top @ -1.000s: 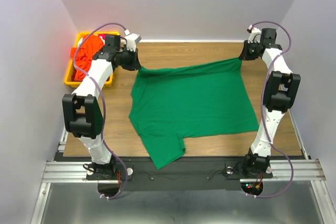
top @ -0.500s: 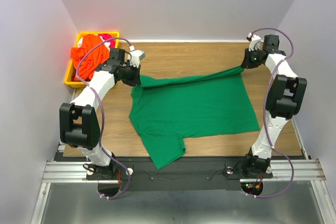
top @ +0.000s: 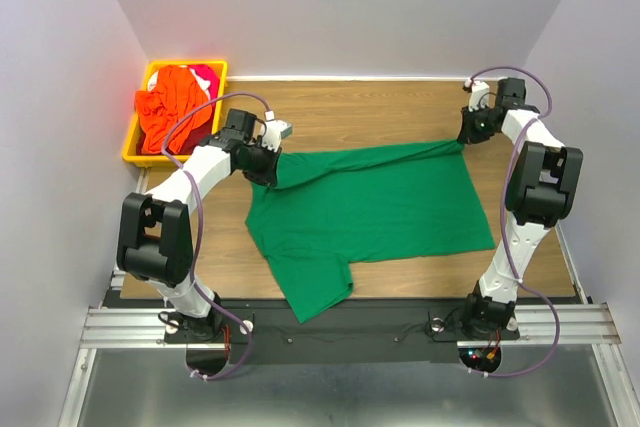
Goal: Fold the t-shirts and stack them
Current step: Fold the tshirt
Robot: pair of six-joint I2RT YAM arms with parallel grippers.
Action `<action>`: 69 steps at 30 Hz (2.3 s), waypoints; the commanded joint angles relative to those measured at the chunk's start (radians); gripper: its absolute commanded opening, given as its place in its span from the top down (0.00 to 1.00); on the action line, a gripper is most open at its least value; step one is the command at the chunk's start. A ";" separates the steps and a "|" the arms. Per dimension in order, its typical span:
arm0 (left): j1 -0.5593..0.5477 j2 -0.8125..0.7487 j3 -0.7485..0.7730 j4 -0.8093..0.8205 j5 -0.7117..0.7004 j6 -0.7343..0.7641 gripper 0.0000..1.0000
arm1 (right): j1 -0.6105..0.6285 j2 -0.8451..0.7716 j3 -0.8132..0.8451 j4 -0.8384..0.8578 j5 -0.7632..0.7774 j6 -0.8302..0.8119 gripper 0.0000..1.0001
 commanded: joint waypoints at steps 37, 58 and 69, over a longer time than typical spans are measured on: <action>-0.093 0.304 0.454 -0.115 0.170 0.154 0.47 | -0.016 -0.045 0.071 -0.075 -0.029 0.038 0.64; -0.146 0.521 0.538 -0.053 0.161 0.127 0.43 | -0.011 0.024 0.054 -0.096 -0.016 0.033 0.66; -0.150 0.547 0.561 -0.043 0.133 0.148 0.37 | -0.011 0.017 0.041 -0.101 -0.019 0.025 0.66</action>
